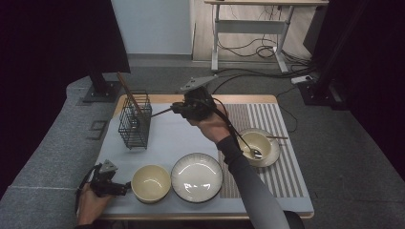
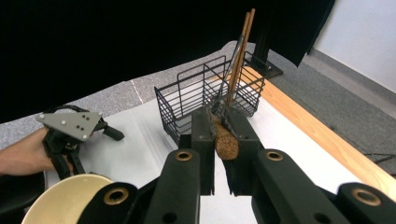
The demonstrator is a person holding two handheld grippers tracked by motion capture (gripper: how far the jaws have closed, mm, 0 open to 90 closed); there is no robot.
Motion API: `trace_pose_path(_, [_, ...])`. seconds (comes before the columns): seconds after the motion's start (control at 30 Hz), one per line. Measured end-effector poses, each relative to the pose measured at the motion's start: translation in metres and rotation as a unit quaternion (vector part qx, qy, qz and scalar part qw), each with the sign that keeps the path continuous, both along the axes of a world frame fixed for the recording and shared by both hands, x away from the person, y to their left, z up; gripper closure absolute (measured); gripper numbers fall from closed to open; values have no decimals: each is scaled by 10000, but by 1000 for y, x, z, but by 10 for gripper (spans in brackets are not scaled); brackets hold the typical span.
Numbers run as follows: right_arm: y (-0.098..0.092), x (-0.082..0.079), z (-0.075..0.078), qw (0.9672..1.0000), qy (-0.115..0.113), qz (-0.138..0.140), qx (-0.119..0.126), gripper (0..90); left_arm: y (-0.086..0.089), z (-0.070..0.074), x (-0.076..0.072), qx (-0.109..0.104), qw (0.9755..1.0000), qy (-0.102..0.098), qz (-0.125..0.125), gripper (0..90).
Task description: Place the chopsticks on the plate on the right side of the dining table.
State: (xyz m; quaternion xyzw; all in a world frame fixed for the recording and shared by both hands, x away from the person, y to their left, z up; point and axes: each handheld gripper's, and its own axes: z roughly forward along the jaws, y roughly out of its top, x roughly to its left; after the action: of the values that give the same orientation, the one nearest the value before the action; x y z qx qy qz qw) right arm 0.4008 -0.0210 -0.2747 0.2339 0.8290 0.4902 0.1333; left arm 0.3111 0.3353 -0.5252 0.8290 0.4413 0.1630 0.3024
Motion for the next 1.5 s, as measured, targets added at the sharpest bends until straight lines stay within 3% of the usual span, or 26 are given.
trace_pose_path(0.33, [-22,-6,-10,9998,0,-168,-55,834,13,6,-1,-385,9992,29,47,0])
trace_pose_path(0.63, [-38,-9,-28,9996,101,-258,-49,834,26,28,-5,-772,9967,-199,142,0])
trace_pose_path(0.9, [-48,-16,-37,9997,171,-155,90,834,17,56,0,-645,9973,-322,-133,0])
trace_pose_path(1.2, [-50,-25,-48,9997,215,-42,113,834,-6,93,13,-711,9946,-496,-570,4])
trace_pose_path(1.5, [-48,-34,-50,9996,212,142,146,834,-35,119,27,-569,9913,-621,-1015,52])
